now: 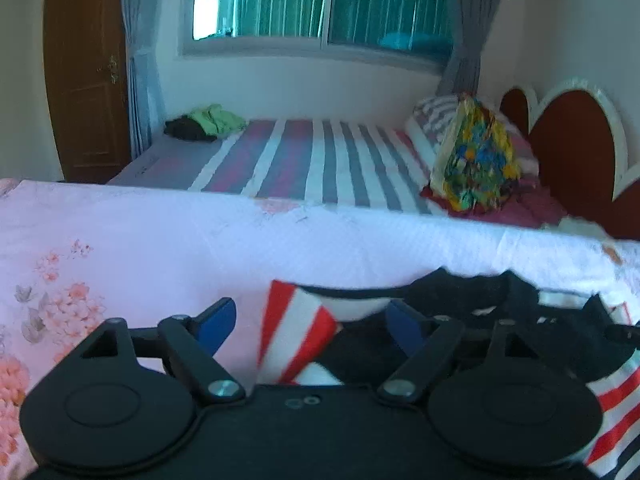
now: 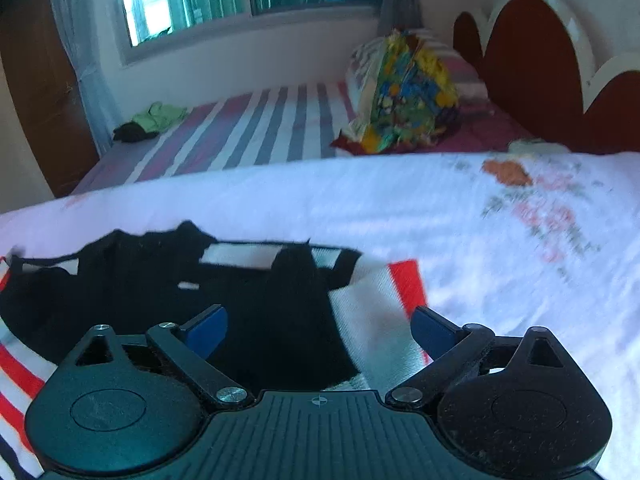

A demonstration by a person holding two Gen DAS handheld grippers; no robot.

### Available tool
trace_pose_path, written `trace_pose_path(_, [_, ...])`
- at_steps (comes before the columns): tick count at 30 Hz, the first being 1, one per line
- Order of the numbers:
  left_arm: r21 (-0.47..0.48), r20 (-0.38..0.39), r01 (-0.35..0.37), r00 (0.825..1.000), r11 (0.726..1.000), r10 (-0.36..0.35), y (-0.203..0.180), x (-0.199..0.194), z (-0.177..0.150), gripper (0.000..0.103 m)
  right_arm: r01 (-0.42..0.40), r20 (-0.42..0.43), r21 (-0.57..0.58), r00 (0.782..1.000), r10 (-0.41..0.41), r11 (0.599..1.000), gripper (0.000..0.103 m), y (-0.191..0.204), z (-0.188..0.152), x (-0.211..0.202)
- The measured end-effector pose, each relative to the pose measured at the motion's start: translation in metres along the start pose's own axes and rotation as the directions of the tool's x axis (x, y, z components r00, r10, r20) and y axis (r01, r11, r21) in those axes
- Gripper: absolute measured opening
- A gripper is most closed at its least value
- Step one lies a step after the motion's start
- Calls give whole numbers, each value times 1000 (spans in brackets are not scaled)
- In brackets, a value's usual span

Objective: Fold small clothes
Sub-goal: 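Lift the hem with both grippers and fold it over toward the collar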

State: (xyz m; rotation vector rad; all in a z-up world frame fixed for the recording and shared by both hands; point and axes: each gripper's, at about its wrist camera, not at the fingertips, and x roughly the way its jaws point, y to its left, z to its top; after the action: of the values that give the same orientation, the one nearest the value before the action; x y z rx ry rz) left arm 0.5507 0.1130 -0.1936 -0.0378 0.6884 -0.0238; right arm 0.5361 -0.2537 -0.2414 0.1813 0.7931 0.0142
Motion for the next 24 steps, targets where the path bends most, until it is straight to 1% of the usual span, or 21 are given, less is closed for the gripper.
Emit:
trace_pose_path(1, [7,-6,1,1000,1000,-1,1,1,-1,72,1,-2,4,1000,-1,1000,89,0,-1,3])
trace_pose_path(2, [20,-16,11,1000,1000,-10,1,3,-3,65,-10,-8,15,1000,11,1000,52,0,-2,6])
trace_pose_path(3, [29,-33,19,999,999,-18,0,6,-4,56,-25,-23,29,999,25,999,33,-1,-1,8])
trace_pose_path(4, [40,-65,32,997,999,-30,-2,12,-6,49,-31,-24,40,999,32,999,28,-2,-1,8])
trace_pose_path(5, [48,-91,36,995,998,-32,-3,18,-7,36,-26,-23,31,999,27,999,28,0,0,7])
trace_pose_path(7, [55,-106,34,994,998,-28,-6,24,-11,34,-27,-28,15,999,28,1000,28,3,1,7])
trace_pose_path(8, [57,-107,42,994,997,-36,-7,25,-12,34,-44,-30,25,999,45,999,28,3,3,6])
trace_pose_path(9, [57,-106,46,994,997,-40,-8,26,-13,38,-67,-39,39,997,69,997,28,3,4,6])
trace_pose_path(10, [59,-97,51,994,997,-45,-10,24,-13,43,-86,-47,50,995,88,995,34,3,6,7])
trace_pose_path(11, [69,-88,49,995,996,-43,-12,23,-14,51,-86,-42,54,995,88,995,35,2,6,8])
trace_pose_path(12, [87,-84,33,996,996,-26,-14,24,-16,52,-76,-38,42,996,77,996,35,2,6,8])
trace_pose_path(13, [113,-94,5,996,994,5,-17,28,-18,48,-58,-31,27,998,58,998,20,4,6,8])
trace_pose_path(14, [131,-113,-26,993,991,41,-18,36,-20,38,-43,-19,20,999,43,999,10,4,6,8])
trace_pose_path(15, [117,-119,-38,992,992,52,-16,40,-21,36,-44,-8,33,999,44,998,10,1,7,8])
trace_pose_path(16, [83,-104,-42,993,996,50,-12,41,-22,35,-37,5,42,999,36,998,9,-1,8,7])
trace_pose_path(18, [89,-82,-55,995,995,62,-13,41,-23,31,2,45,29,999,-3,1000,9,-4,9,5])
trace_pose_path(19, [99,-64,-69,995,993,76,-14,42,-24,31,36,52,24,998,-37,999,9,-7,8,7])
trace_pose_path(20, [94,-53,-82,995,992,87,-14,43,-26,32,60,28,29,998,-61,998,9,-12,7,16])
trace_pose_path(21, [82,-47,-90,994,993,95,-14,43,-26,33,54,29,40,998,-56,998,9,-14,4,19])
trace_pose_path(23, [83,-43,-102,993,991,106,-17,40,-26,33,84,47,-3,995,-84,996,9,-6,4,15])
trace_pose_path(24, [83,-41,-100,994,991,104,-18,37,-24,32,74,57,4,996,-74,997,10,-4,6,10])
